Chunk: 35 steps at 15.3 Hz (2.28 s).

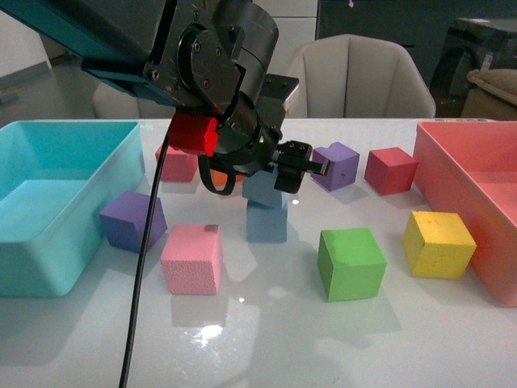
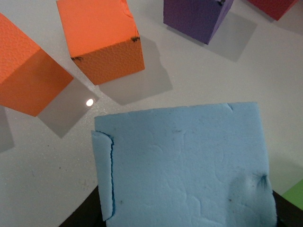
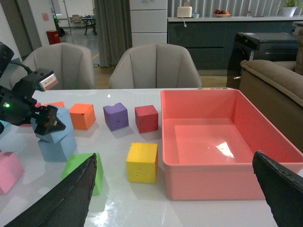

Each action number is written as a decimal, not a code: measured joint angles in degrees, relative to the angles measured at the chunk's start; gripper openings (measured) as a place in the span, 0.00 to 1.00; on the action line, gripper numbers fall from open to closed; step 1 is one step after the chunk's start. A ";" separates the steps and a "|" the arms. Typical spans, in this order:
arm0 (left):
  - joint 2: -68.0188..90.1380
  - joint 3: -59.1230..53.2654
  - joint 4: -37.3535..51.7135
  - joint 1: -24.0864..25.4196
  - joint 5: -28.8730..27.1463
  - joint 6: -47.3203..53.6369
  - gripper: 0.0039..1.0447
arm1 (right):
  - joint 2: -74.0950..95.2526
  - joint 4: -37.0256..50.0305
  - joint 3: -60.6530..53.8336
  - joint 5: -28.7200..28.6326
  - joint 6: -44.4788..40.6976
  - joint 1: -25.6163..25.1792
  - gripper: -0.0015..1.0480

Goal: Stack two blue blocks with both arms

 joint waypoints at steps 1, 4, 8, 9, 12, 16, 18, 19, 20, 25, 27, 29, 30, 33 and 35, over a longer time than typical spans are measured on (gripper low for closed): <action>0.48 0.00 -0.48 0.00 0.00 0.04 0.60 | 0.00 0.00 0.00 0.00 0.00 0.00 0.94; 0.57 -0.02 -0.20 0.22 -0.28 -0.11 0.72 | 0.00 0.00 0.00 0.00 0.00 0.00 0.94; 0.31 -0.66 2.08 0.35 -0.22 -0.52 0.94 | 0.00 0.00 0.00 0.00 0.00 0.00 0.94; -0.20 -1.25 2.47 0.35 -0.22 -0.72 0.94 | 0.00 0.00 0.00 0.00 0.00 0.00 0.94; -5.46 -3.21 6.27 -0.35 -0.37 -1.84 0.94 | 0.00 0.00 0.00 0.00 0.00 0.00 0.94; -19.71 -14.45 17.44 -4.66 -2.82 0.59 0.94 | 0.00 0.00 0.00 0.00 0.00 0.00 0.94; -26.67 -21.77 23.15 -6.03 -3.67 3.10 0.94 | 0.00 -0.02 0.00 0.00 0.00 0.00 0.94; -30.64 -25.07 25.03 -5.97 -4.37 3.91 0.94 | 0.00 0.00 0.00 0.00 0.00 0.00 0.94; -34.75 -28.72 27.80 -5.66 -5.62 4.28 0.93 | 0.00 0.00 0.00 0.00 0.00 0.00 0.94; -60.98 -64.81 49.83 5.51 -19.43 -2.89 0.33 | 0.00 -0.02 0.00 -0.02 0.00 0.00 0.94; -65.53 -73.59 50.71 8.63 -14.80 -2.91 0.08 | 0.00 0.00 0.00 0.00 0.00 0.00 0.94; -72.00 -78.71 51.60 12.37 -12.07 -3.13 0.01 | 0.00 0.00 0.00 0.00 0.00 0.00 0.94; -74.36 -81.20 51.28 13.75 -10.69 -3.13 0.01 | 0.00 0.00 0.00 0.00 0.00 0.00 0.94; -81.68 -86.62 48.94 17.05 -6.80 -3.13 0.01 | 0.00 0.00 0.00 0.00 0.00 0.00 0.94; -83.54 -87.45 48.19 17.75 -6.32 -3.13 0.01 | 0.00 0.00 0.00 0.00 0.00 0.00 0.94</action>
